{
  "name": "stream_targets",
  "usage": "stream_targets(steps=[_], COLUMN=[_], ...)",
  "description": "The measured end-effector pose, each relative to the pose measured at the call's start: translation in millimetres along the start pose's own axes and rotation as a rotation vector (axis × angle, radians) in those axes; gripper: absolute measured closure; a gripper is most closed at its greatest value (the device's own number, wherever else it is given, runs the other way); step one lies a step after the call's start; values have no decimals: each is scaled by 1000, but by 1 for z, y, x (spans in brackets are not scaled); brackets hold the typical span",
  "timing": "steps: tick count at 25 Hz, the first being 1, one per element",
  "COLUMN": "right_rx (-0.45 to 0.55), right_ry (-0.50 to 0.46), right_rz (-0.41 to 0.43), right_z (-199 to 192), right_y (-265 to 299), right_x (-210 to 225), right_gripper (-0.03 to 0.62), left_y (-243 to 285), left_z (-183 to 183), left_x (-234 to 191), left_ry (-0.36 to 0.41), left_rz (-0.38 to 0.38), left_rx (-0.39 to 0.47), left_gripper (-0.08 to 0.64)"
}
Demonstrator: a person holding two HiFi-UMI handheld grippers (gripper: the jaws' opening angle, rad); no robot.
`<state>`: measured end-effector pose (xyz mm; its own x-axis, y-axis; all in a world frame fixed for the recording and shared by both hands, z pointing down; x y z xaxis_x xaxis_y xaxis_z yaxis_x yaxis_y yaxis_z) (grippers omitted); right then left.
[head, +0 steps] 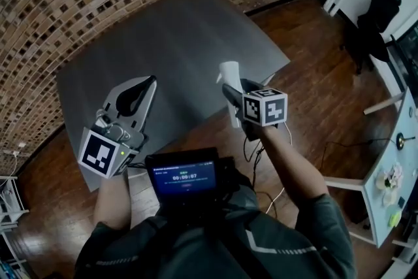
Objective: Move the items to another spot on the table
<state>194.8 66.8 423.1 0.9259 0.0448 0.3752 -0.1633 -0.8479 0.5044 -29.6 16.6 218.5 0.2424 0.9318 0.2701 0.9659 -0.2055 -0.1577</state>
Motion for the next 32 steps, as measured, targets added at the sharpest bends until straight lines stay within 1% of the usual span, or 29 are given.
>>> stream_targets(steps=[3, 8, 13, 17, 21, 24, 28, 32], right_rx=[-5, -16, -41, -70, -101, -113, -137, -171], right_ry=[-14, -41, -102, -126, -165, -177, -196, -215], right_rz=[8, 73, 97, 110, 128, 142, 145, 152], right_z=[17, 48, 79, 107, 137, 162, 187, 210], right_y=[-7, -1, 20, 44, 77, 103, 137, 171], right_x=[29, 50, 71, 82, 86, 87, 90, 101], right_gripper=[348, 348, 348, 348, 348, 348, 348, 348], left_y=[24, 56, 87, 105, 114, 122, 129, 142], left_z=[3, -4, -13, -18, -27, -35, -49, -62], left_x=[12, 14, 4, -21, -52, -76, -103, -126], left_ry=[-2, -27, -7, 22, 19, 28, 6, -13], left_rz=[1, 26, 26, 44, 84, 81, 86, 112], left_rx=[-21, -81, -60, -35, -13, -17, -19, -31], left_gripper=[558, 558, 558, 558, 558, 558, 558, 558])
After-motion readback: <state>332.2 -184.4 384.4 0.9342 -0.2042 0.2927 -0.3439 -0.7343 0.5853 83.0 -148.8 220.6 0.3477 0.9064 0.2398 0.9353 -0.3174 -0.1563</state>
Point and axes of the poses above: the fingertips, and each gripper's own axes: y forward along the fingers, x to its right, z out of its top, the point moved 4 cm from there along -y, backward along the fingers, and after that the axes turned 3 degrees about z, right-handed, at the moved point
